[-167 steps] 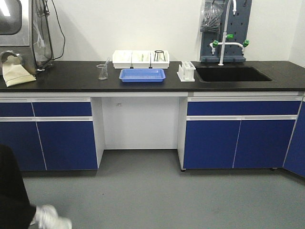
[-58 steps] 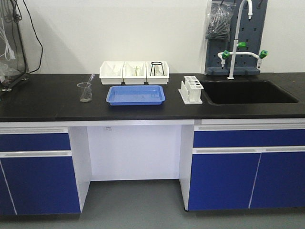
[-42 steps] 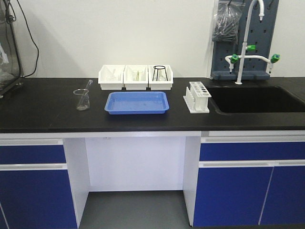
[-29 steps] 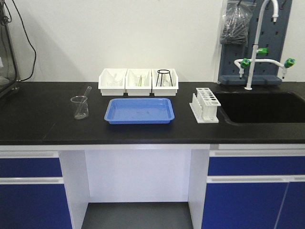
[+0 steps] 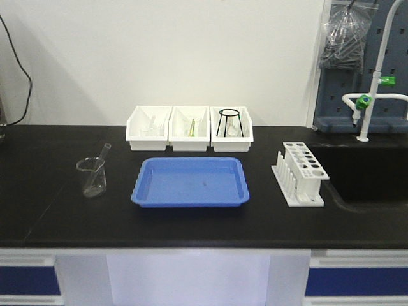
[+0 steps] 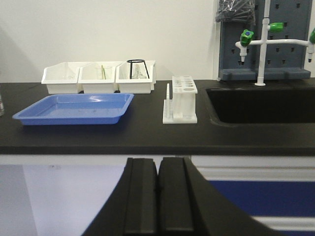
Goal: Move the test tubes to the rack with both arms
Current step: 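Drive the base up to the lab bench facing the white bins, then reach the left gripper down to the test tube in the glass beaker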
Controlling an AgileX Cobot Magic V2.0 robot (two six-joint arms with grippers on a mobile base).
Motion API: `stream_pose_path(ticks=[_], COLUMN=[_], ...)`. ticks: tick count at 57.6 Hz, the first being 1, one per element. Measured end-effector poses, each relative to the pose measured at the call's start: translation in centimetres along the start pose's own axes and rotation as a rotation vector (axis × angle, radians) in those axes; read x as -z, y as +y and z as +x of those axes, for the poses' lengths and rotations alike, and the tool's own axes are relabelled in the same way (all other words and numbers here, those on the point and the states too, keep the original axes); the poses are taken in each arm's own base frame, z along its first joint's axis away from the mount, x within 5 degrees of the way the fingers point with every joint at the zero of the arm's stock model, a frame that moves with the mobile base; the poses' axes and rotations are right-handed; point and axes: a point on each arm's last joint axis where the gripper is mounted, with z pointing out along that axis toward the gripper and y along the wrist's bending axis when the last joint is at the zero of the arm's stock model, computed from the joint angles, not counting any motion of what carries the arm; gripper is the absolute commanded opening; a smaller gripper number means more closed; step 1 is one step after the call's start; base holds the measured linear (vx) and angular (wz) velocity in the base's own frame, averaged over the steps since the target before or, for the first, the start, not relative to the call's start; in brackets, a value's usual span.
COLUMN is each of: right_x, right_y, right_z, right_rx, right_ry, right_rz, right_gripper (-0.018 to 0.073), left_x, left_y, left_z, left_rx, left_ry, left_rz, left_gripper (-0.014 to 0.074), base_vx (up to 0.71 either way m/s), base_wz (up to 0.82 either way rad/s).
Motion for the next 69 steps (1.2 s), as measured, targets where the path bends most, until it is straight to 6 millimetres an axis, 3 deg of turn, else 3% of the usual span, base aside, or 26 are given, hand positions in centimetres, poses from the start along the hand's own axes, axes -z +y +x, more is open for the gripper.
stream_pose_path(ticks=[37,69], right_x=[0.00,0.00], right_y=[0.00,0.00], right_z=[0.00,0.00], right_rx=[0.000,0.000], right_ry=[0.000,0.000], right_rz=[0.000,0.000], right_gripper=[-0.0009,-0.0009], left_x=[0.00,0.00], left_y=[0.00,0.00], left_z=[0.00,0.00], left_rx=[0.000,0.000], left_ry=[0.000,0.000], left_rz=[0.000,0.000], left_gripper=[-0.0004,-0.0004], base_vx=[0.45,0.27], base_wz=[-0.02,0.02])
